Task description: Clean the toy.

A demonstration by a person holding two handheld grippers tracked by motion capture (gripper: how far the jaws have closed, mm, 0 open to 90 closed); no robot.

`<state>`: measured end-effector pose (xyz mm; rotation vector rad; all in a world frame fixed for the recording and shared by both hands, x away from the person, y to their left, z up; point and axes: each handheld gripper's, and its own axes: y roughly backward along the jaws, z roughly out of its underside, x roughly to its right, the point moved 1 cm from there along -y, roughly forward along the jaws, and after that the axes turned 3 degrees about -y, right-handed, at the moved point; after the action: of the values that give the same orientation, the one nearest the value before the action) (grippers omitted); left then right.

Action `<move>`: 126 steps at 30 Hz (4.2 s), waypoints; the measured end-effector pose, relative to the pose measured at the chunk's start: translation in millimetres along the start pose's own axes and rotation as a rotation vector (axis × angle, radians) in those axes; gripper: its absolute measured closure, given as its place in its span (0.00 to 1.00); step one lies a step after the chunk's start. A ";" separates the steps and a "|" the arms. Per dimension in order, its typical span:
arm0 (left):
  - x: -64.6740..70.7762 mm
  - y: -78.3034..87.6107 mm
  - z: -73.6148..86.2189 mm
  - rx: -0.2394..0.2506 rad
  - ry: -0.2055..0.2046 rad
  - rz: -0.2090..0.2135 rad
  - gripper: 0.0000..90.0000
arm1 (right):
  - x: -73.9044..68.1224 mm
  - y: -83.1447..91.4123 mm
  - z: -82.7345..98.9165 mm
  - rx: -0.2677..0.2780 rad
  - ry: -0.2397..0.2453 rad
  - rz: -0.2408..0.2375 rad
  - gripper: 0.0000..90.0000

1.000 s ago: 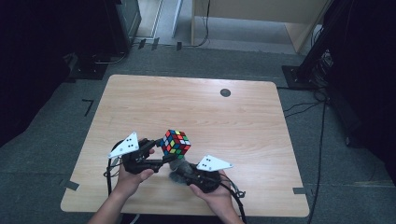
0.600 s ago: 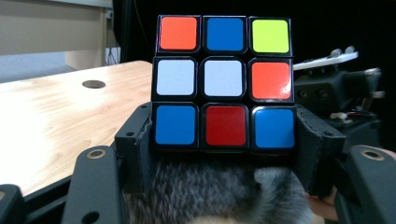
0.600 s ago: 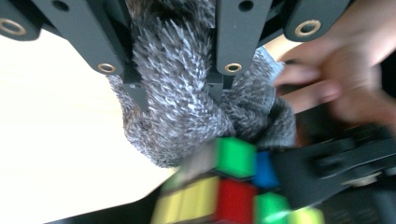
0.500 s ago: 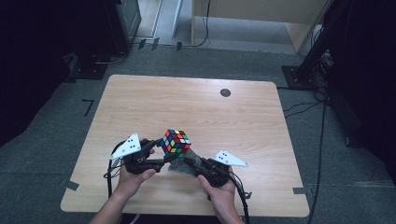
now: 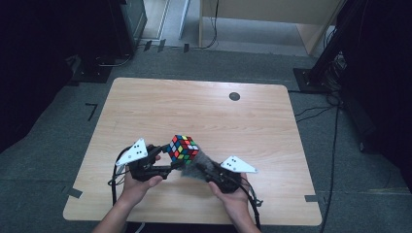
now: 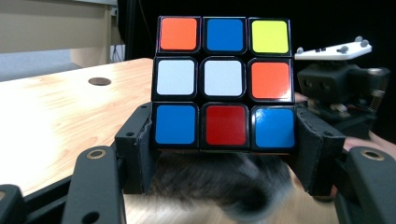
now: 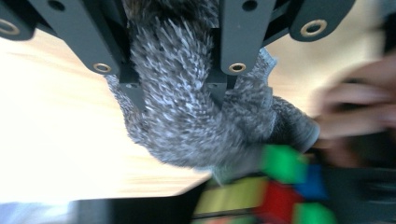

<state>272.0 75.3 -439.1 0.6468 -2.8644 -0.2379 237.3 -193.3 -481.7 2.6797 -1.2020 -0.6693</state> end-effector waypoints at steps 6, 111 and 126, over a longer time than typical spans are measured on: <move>-7.7 2.3 1.1 -0.001 0.024 -0.021 0.39 | 43.1 16.7 -3.7 -0.015 0.094 0.317 0.76; 25.7 -38.0 23.5 -0.265 -0.379 -0.139 0.17 | -19.7 13.3 -27.4 0.033 0.157 0.026 0.38; 39.0 -36.9 23.4 -0.224 -0.507 -0.174 0.24 | -27.4 3.3 -22.3 -0.080 0.052 0.000 0.38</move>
<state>247.2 27.9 -463.1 0.8986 -3.1722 -0.8477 228.9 -176.7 -451.5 2.6150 -1.1373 -0.6305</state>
